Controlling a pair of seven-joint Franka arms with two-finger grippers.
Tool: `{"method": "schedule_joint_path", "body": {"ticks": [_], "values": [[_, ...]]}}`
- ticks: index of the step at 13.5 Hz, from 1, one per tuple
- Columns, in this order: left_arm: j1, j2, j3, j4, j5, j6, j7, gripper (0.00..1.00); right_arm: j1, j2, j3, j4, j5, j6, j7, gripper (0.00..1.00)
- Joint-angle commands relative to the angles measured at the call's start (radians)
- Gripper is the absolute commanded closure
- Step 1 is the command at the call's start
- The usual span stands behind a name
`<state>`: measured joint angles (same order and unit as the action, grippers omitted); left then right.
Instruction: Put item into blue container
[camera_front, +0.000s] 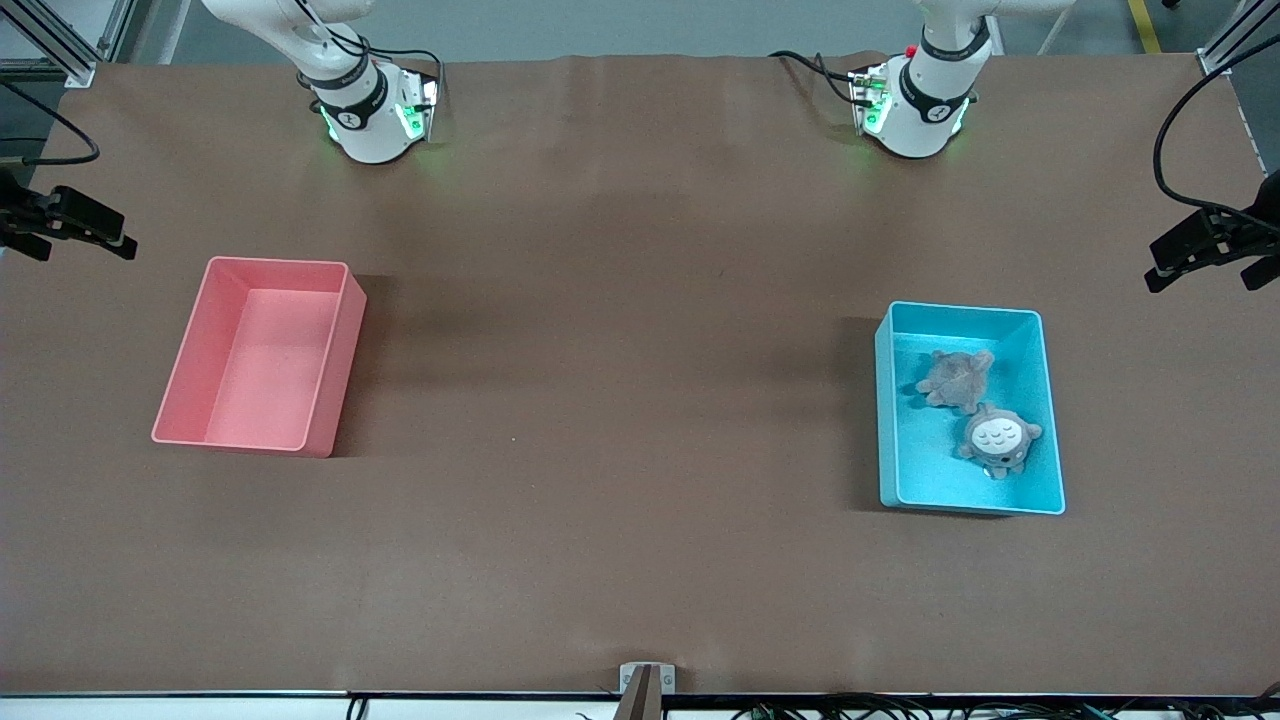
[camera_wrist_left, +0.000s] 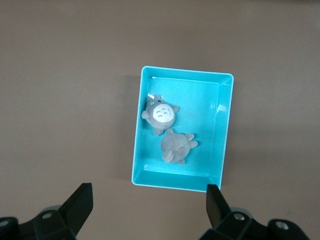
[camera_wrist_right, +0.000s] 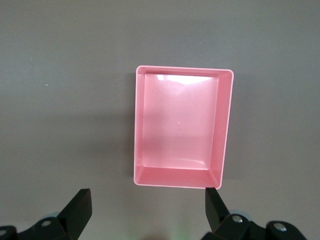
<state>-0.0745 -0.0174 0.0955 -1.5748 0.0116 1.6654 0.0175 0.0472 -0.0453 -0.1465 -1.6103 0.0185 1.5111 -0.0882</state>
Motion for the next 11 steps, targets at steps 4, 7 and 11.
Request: {"method": "schedule_joint_path", "body": {"ticks": [4, 7, 11], "values": [[-0.007, 0.000, 0.004, 0.035, -0.012, -0.039, -0.002, 0.00, -0.006, -0.030, 0.002, -0.023, -0.002, 0.011, -0.013, 0.00], [-0.007, -0.001, 0.001, 0.035, -0.012, -0.039, 0.002, 0.00, -0.006, -0.030, 0.002, -0.025, -0.002, 0.011, -0.013, 0.00], [-0.007, -0.001, 0.001, 0.035, -0.012, -0.039, 0.004, 0.00, -0.006, -0.030, 0.002, -0.025, -0.002, 0.009, -0.013, 0.00]]}}
